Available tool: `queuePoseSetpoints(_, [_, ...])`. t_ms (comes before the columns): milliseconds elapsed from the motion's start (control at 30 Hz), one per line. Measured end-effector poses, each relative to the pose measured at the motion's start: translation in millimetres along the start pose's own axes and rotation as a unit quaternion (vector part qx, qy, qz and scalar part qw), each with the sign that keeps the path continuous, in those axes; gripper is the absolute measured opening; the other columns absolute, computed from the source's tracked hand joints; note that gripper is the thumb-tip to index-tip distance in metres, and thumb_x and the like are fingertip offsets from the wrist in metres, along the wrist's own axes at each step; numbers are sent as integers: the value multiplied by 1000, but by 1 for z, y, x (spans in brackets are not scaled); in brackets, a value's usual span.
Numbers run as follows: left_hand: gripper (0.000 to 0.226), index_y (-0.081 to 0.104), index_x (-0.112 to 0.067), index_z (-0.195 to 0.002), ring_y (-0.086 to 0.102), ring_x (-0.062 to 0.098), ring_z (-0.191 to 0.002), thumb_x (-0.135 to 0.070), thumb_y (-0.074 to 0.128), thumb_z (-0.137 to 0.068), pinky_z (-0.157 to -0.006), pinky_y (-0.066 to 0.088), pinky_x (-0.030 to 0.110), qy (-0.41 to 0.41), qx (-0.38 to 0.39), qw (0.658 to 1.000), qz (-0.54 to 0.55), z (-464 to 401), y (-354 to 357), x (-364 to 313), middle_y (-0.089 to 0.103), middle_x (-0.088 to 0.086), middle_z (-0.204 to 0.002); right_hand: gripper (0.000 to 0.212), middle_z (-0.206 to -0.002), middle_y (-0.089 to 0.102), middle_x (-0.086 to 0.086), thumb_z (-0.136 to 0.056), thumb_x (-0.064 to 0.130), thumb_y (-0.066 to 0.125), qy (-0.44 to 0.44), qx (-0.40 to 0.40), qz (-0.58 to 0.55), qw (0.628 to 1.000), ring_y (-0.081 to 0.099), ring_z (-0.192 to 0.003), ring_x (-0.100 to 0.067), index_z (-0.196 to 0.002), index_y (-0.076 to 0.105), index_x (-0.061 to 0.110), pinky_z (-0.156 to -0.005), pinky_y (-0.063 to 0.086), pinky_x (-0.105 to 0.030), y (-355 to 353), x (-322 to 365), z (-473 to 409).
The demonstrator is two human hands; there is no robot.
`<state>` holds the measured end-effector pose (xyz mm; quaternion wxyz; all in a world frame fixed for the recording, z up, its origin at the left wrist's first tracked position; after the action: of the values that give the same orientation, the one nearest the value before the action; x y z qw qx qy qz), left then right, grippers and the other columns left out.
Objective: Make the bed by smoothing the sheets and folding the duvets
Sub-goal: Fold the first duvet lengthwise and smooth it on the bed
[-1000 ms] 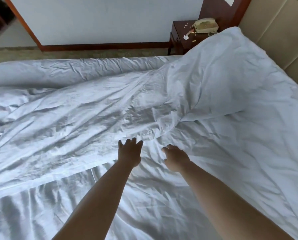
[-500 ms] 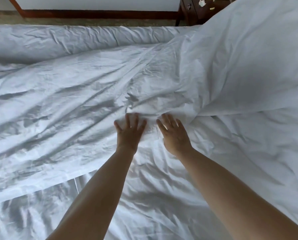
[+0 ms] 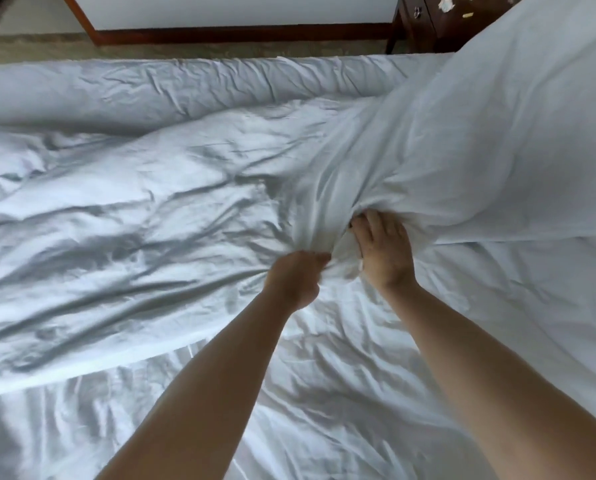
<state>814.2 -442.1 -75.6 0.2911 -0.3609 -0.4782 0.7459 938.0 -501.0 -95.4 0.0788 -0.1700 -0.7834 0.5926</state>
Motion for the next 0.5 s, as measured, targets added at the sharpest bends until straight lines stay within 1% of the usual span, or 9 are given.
queuePoseSetpoints(67, [54, 46, -24, -138, 49, 26, -125, -3, 45, -88, -102, 41, 36, 14, 40, 999, -20, 14, 5, -5, 54, 5, -135, 12, -55, 58, -11, -63, 8, 53, -26, 55, -36, 998, 58, -45, -28, -65, 64, 8, -44, 47, -30, -5, 3, 15])
queuePoseSetpoints(100, [55, 41, -23, -142, 46, 26, -129, -3, 45, -90, -106, 38, 36, 17, 62, 998, -29, 22, 10, -8, 50, 5, -140, 5, -47, 55, -9, -57, 7, 59, -36, 95, -36, 994, 57, -39, -27, -57, 63, 9, -41, 47, -28, -10, 5, 23])
queuePoseSetpoints(133, [56, 38, -22, -144, 45, 26, -131, -3, 45, -92, -108, 36, 36, 19, 76, 996, -32, 31, 15, -13, 47, 6, -142, 4, -47, 58, -8, -55, 7, 67, -32, 147, -27, 988, 59, -41, -27, -56, 64, 10, -43, 48, -28, -15, 5, 31])
queuePoseSetpoints(167, [56, 37, -21, -144, 44, 26, -131, -1, 45, -92, -109, 35, 35, 21, 81, 996, -28, 41, 19, -18, 47, 6, -142, 6, -56, 64, -9, -60, 7, 71, -19, 219, -20, 975, 65, -53, -28, -64, 68, 10, -52, 51, -30, -22, 5, 40])
queuePoseSetpoints(200, [56, 39, -19, -143, 45, 27, -130, 0, 44, -91, -108, 35, 34, 21, 83, 996, -19, 51, 22, -23, 49, 7, -140, 10, -74, 70, -11, -71, 8, 66, -4, 280, -14, 960, 70, -71, -30, -79, 72, 11, -65, 53, -32, -31, 5, 49])
queuePoseSetpoints(233, [54, 42, -18, -140, 47, 27, -127, 2, 43, -90, -106, 37, 33, 20, 77, 997, -8, 62, 23, -29, 52, 8, -135, 19, -91, 72, -10, -82, 9, 57, 6, 313, -5, 950, 69, -89, -30, -95, 71, 12, -77, 51, -33, -42, 4, 58])
queuePoseSetpoints(267, [51, 47, -16, -136, 49, 28, -123, 3, 42, -89, -103, 39, 31, 20, 67, 998, -2, 73, 21, -33, 54, 8, -130, 25, -102, 71, -8, -88, 10, 49, 4, 327, 5, 945, 66, -100, -29, -105, 68, 14, -83, 48, -33, -54, 5, 66])
queuePoseSetpoints(333, [45, 53, -13, -126, 49, 28, -118, 5, 43, -86, -99, 41, 31, 16, 38, 999, 3, 93, 10, -40, 53, 8, -125, 29, -109, 68, -6, -91, 10, 44, -9, 344, 18, 939, 64, -105, -28, -112, 64, 15, -86, 47, -33, -82, 10, 79])
queuePoseSetpoints(500, [34, 56, -7, -111, 47, 29, -117, 9, 45, -83, -97, 44, 34, 7, -2, 1000, -2, 131, -50, -53, 45, 11, -125, 32, -111, 68, -6, -90, 10, 45, -15, 327, 11, 945, 64, -105, -27, -116, 63, 16, -85, 49, -34, -158, 20, 93])
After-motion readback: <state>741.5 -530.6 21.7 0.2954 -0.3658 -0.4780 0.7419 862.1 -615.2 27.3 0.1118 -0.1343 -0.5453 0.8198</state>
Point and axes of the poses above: each hand's wrist, its own z-axis away from the middle knuckle, its own y-axis out of the palm, x = y × z, the point moved 6 cm from there along -z, towards the middle knuckle
